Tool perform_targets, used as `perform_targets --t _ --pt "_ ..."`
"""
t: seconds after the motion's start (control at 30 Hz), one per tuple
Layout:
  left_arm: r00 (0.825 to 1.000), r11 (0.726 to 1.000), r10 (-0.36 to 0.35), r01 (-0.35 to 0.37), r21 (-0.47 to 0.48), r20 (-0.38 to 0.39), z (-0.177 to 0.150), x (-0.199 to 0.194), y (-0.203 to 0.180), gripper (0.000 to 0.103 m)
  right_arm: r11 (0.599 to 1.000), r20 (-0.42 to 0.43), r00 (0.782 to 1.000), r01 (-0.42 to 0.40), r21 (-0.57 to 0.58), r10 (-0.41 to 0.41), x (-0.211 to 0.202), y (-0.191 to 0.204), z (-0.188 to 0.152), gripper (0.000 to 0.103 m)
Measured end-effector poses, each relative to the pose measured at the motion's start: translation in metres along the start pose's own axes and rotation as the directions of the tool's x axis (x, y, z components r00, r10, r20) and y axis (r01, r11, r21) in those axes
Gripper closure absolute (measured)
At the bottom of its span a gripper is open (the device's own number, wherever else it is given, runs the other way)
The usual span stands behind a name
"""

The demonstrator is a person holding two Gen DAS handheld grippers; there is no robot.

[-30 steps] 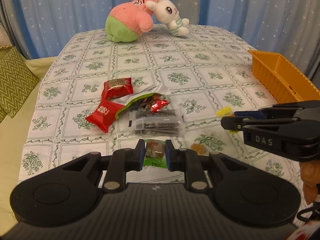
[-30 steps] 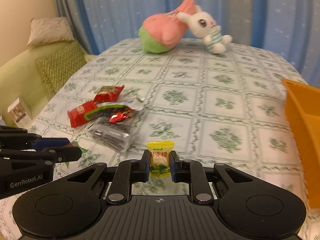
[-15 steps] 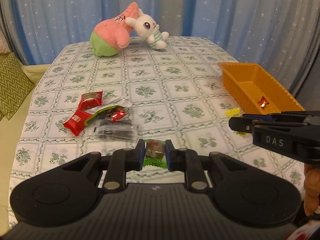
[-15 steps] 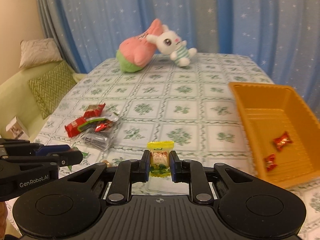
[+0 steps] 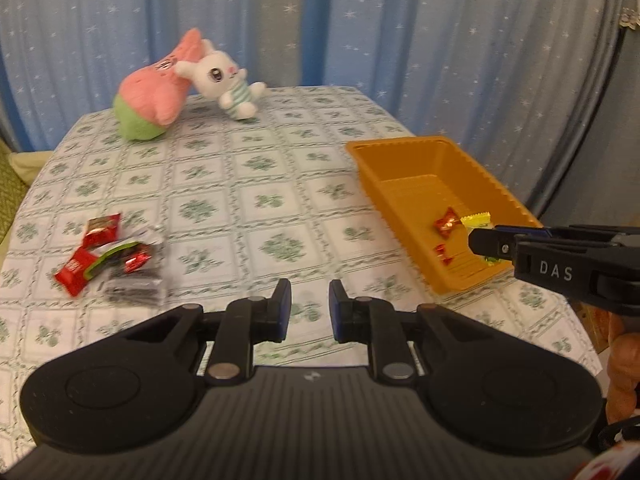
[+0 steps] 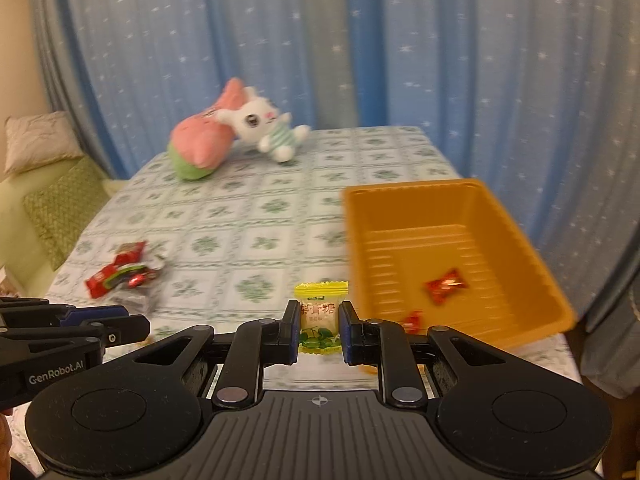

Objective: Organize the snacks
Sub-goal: 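Carry the yellow cake over the orange tray with the right tool, then lower the green candy into the tray and open the left tool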

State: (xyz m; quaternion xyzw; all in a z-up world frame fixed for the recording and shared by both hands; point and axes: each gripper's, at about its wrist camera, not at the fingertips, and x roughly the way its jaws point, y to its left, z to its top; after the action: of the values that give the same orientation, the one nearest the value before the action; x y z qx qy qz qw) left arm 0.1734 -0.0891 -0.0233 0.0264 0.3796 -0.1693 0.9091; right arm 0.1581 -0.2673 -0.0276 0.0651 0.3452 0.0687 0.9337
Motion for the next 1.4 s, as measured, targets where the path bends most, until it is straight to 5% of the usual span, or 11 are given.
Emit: perform_targets --t 0.23,0.47,0.77,1.03,1.27,1.4 --pt "0.998 0.996 -0.067 0.066 0.062 0.011 0.022 0.017 -0.046 0.085 0.995 0.017 0.997 0.072 0.063 -0.073 -0.013 -0.06 0.005 0.083" --pt "0.999 0.995 -0.045 0.047 0.086 -0.021 0.009 0.031 -0.043 0.085 0.991 0.026 0.996 0.086 0.104 -0.089 -0.02 -0.092 0.004 0.083" --pt "0.987 0.999 -0.003 -0.003 -0.034 -0.161 -0.061 0.038 -0.002 0.081 0.992 0.023 0.999 0.019 0.121 -0.022 -0.018 -0.074 -0.008 0.083" --pt "0.975 0.986 -0.055 0.018 -0.166 -0.216 -0.099 0.053 0.002 0.052 0.995 0.017 1.0 -0.003 0.101 0.001 -0.014 -0.055 -0.016 0.083" --pt "0.982 0.975 -0.064 0.024 -0.219 -0.178 -0.093 0.066 -0.01 0.052 0.995 0.018 1.0 0.012 0.098 -0.014 -0.01 -0.058 -0.017 0.083" --pt "0.985 0.984 -0.023 -0.008 -0.179 -0.17 -0.091 0.071 -0.018 0.064 0.995 0.018 1.0 0.02 0.096 -0.021 -0.007 -0.058 -0.017 0.083"
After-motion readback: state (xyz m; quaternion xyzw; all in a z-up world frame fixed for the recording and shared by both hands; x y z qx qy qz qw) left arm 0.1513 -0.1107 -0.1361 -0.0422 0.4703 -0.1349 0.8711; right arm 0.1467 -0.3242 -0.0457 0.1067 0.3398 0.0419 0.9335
